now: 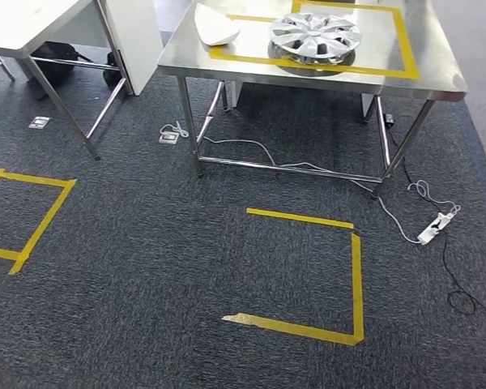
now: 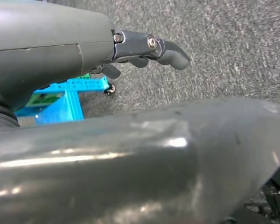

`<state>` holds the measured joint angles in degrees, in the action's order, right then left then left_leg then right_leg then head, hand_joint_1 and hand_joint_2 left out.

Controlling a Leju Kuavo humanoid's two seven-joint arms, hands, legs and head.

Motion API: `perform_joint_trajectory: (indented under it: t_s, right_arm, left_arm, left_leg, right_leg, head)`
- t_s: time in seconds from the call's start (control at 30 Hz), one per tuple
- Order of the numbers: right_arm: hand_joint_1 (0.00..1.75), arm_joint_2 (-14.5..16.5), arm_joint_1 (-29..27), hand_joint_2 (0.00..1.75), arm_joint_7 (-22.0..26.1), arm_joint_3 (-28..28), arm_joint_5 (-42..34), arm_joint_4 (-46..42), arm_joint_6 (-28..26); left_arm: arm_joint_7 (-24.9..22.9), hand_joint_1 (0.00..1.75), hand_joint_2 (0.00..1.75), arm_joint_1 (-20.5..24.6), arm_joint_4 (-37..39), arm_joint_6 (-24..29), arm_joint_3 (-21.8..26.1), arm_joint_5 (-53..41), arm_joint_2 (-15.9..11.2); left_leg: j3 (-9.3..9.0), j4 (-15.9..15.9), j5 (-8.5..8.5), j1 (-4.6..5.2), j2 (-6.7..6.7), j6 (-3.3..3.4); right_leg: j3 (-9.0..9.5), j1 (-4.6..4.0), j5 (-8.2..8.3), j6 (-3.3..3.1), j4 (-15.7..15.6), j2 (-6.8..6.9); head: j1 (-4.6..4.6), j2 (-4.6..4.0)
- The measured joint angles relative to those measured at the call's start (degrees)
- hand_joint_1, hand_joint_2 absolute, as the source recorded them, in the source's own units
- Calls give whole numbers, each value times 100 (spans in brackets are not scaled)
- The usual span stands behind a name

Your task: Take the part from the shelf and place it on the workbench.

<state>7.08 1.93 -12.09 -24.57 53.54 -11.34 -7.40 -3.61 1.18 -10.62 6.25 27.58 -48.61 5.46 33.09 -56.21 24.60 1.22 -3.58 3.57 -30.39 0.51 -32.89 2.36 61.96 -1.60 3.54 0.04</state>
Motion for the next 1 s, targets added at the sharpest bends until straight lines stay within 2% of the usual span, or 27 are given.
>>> perform_joint_trajectory:
  t_s: [0.03,0.07,0.1,0.17,0.2,0.23,0.3,0.33,0.37,0.4,0.43,0.47,0.53,0.57,0.6,0.63,0.67,0.7,0.73,0.77,0.8,0.83,0.87,0.9,0.93,0.97,1.0]
  right_arm:
    - [0,1,1,0,0,1,1,2,-4]
    - [0,2,2,0,1,2,2,3,-8]
    - [0,3,5,0,1,3,3,5,-9]
    - [0,7,4,0,-7,6,11,8,-14]
    - [0,7,6,0,-11,7,17,9,-15]
    - [0,8,4,0,-13,7,24,9,-16]
    - [0,8,-5,0,-9,8,30,9,-15]
    - [0,9,-12,0,-10,9,31,10,-14]
    - [0,9,-19,0,-14,9,31,11,-13]
    - [0,9,-20,0,-16,9,31,13,-14]
    - [0,9,-15,0,-19,9,32,13,-14]
    - [0,9,-7,0,-19,9,33,13,-14]
    - [0,9,4,0,-17,13,36,13,-14]
    - [0,9,5,0,-17,16,38,13,-13]
    - [0,9,7,0,-19,20,39,13,-12]
    - [0,9,12,0,-20,27,42,13,-10]
    - [0,9,25,0,-20,34,44,13,-8]
    - [0,10,40,0,-20,40,47,13,-5]
    - [0,11,51,0,-18,44,50,13,-4]
    - [0,13,53,0,-15,46,52,13,-3]
    - [0,13,48,0,-15,46,54,13,-3]
    - [0,13,37,0,-15,46,55,14,1]
    - [0,13,24,0,-15,46,55,14,10]
    - [0,13,13,0,-19,46,55,15,24]
    - [0,13,3,0,-21,46,55,16,42]
    - [0,13,-2,0,-22,46,55,17,56]
    - [0,13,-3,0,-24,46,55,17,65]
  left_arm:
    - [0,0,0,7,0,0,0,0,1]
    - [-1,0,0,12,0,0,0,0,2]
    - [-2,0,0,9,0,0,0,0,1]
    - [-9,0,0,-9,0,-1,2,0,-5]
    - [-13,0,0,-19,1,-2,3,0,-8]
    - [-17,0,0,-24,1,-3,4,0,-12]
    - [-24,0,0,-17,1,-4,4,0,-12]
    - [-26,0,0,-11,0,-4,4,0,-8]
    - [-27,0,0,-9,0,-4,4,0,-5]
    - [-27,0,0,-13,0,-4,4,0,-2]
    - [-29,0,0,-21,0,-4,4,1,-3]
    - [-31,0,0,-27,0,-4,4,1,-6]
    - [-35,0,0,-21,0,-3,4,2,-11]
    - [-37,0,0,-10,0,-2,4,2,-11]
    - [-38,0,0,-1,0,-2,4,2,-10]
    - [-39,0,0,-1,1,-2,4,2,-8]
    - [-41,0,0,-9,2,-2,5,2,-7]
    - [-43,0,0,-23,3,-2,5,2,-5]
    - [-45,0,0,-32,4,-2,6,3,-6]
    - [-47,0,0,-31,4,-1,7,3,-8]
    - [-48,0,0,-24,4,1,7,4,-9]
    - [-48,0,0,-13,4,2,7,4,-11]
    - [-48,0,0,-4,4,2,7,4,-10]
    - [-48,0,0,0,5,2,7,4,-8]
    - [-48,0,0,-2,5,1,7,4,-7]
    - [-48,0,0,-5,6,1,7,4,-7]
    - [-48,0,0,-8,7,0,7,4,-6]
  left_leg:
    - [24,-35,-4,6,-61,-25]
    - [49,-61,-12,10,-114,-56]
    - [71,-75,-25,10,-166,-92]
    - [106,-88,-53,-2,-258,-160]
    - [133,-134,-19,-6,-217,-192]
    - [197,-272,89,-11,-116,-228]
    - [454,-891,491,-36,161,-308]
    - [618,-1301,702,-63,237,-348]
    - [741,-1632,834,-94,271,-380]
    - [784,-1795,862,-125,292,-406]
    - [716,-1720,777,-153,313,-425]
    - [549,-1432,609,-173,354,-434]
    - [116,-624,295,-161,593,-423]
    - [-25,-344,233,-140,703,-387]
    - [-92,-196,232,-115,774,-346]
    - [-91,-165,266,-89,765,-300]
    - [-77,-163,266,-85,696,-247]
    - [-71,-151,255,-86,630,-206]
    - [-65,-137,238,-90,566,-164]
    - [-61,-121,216,-96,501,-124]
    - [-49,-114,200,-97,434,-92]
    - [-33,-115,190,-87,357,-71]
    - [-23,-116,184,-76,272,-58]
    - [-19,-117,180,-64,184,-52]
    - [-22,-119,179,-56,94,-50]
    - [-29,-123,178,-51,4,-51]
    - [-36,-127,177,-49,-82,-53]
  right_leg:
    - [183,8,113,-12,-361,-120]
    - [297,12,161,-28,-589,-207]
    - [332,5,149,-49,-669,-253]
    - [331,-5,180,-115,-674,-126]
    - [344,-3,201,-156,-682,-55]
    - [354,4,225,-197,-692,24]
    - [362,6,251,-245,-700,187]
    - [355,3,253,-254,-698,274]
    - [348,1,252,-253,-697,363]
    - [345,1,249,-249,-695,449]
    - [347,3,244,-240,-694,526]
    - [357,6,235,-226,-694,599]
    - [372,-3,199,-169,-689,727]
    - [369,-15,175,-129,-685,790]
    - [366,-28,150,-87,-680,853]
    - [371,-36,132,-51,-678,920]
    - [406,-31,119,-21,-679,984]
    - [422,-18,85,9,-661,960]
    - [404,-5,8,32,-575,839]
    - [314,6,-133,49,-366,656]
    - [144,13,-323,55,-23,442]
    - [-72,11,-520,49,415,288]
    - [-291,8,-661,41,828,214]
    - [-452,5,-701,31,1098,181]
    - [-515,2,-612,16,1138,164]
    - [-461,2,-413,-3,929,136]
    - [-322,2,-159,-25,552,67]
  head:
    - [0,0]
    - [4,0]
    - [6,0]
    - [6,0]
    - [9,0]
    - [23,0]
    - [50,0]
    - [59,0]
    - [58,0]
    - [59,0]
    - [60,0]
    - [60,0]
    - [64,0]
    - [62,0]
    - [60,0]
    - [57,0]
    - [56,0]
    - [55,0]
    - [47,0]
    - [37,0]
    - [24,0]
    - [15,0]
    - [12,0]
    - [15,0]
    - [15,0]
    - [16,0]
    - [16,0]
